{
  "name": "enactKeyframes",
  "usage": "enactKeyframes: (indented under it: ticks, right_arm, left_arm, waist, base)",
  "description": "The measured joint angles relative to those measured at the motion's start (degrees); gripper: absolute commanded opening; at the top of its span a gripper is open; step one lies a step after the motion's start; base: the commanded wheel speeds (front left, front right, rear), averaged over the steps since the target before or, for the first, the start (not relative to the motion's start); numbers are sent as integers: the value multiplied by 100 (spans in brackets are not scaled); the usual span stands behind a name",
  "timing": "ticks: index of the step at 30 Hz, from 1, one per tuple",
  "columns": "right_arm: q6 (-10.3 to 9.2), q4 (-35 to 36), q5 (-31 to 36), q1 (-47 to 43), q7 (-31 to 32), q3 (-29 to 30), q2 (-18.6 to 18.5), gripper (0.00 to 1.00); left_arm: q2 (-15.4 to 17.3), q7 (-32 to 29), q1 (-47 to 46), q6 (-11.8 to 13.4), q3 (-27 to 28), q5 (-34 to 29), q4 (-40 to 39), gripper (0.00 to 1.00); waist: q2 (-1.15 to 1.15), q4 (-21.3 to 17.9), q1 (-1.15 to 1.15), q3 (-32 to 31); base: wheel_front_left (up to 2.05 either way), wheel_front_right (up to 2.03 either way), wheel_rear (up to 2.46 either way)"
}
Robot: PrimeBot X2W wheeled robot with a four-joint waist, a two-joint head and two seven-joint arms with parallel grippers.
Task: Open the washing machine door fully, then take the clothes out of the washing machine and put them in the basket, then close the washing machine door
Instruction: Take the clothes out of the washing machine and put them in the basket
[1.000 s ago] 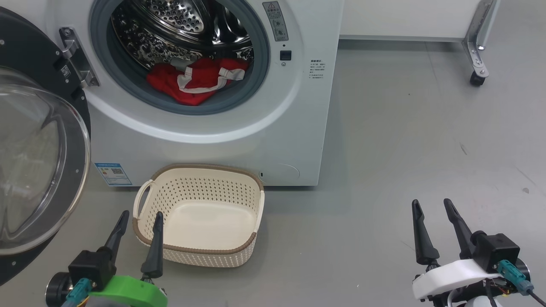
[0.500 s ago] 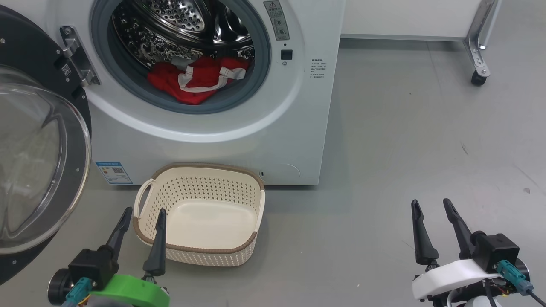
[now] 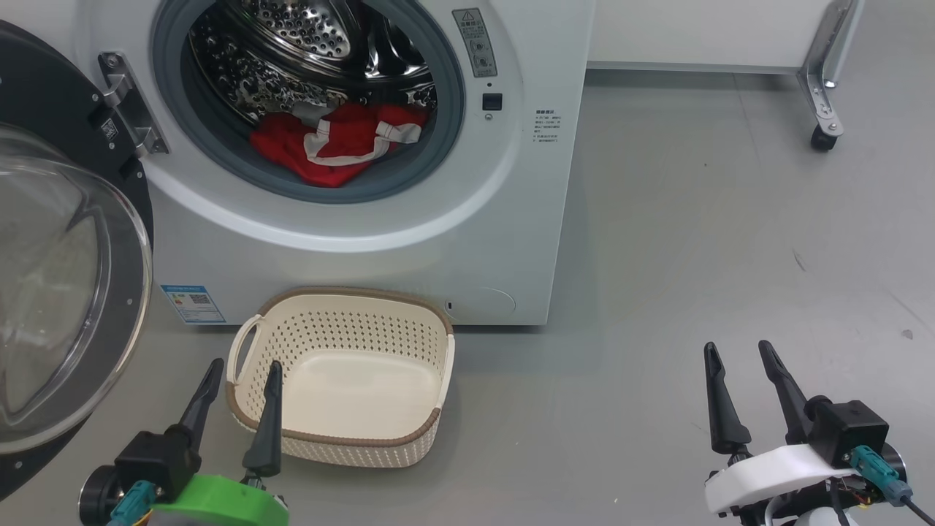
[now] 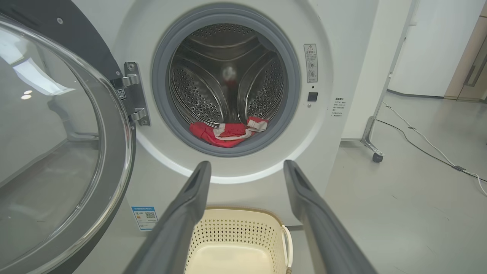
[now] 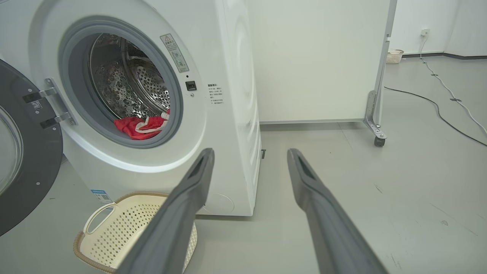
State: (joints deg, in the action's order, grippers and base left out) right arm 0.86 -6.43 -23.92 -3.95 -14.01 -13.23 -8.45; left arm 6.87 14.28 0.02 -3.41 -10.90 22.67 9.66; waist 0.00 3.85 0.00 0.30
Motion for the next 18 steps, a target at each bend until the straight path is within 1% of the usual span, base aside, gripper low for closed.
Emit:
enactKeyframes:
  ticks: [8,10,14,18]
  right_arm:
    - [0,-4,1,0,0,1,-2,100]
    - [0,-7,1,0,0,2,-2,100]
    - [0,-12,2,0,0,2,-3,100]
    - [0,-15,14,0,0,0,-3,100]
  left_arm:
    - [-2,0,2,-2,4,0,-30,100]
    - [-4,0,2,-40,8,0,-31,100]
    - [10,0,2,69,54,-114,-2,100]
    - [9,0,2,94,58,-119,4,100]
  waist:
    - [0,11,0,-3]
    - [0,18,0,-6]
    - [0,36,0,-15]
    - [0,54,0,-24]
  base:
    - [89,-89,0]
    - [110,-110,0]
    - [119,-119,0]
    - [107,-107,0]
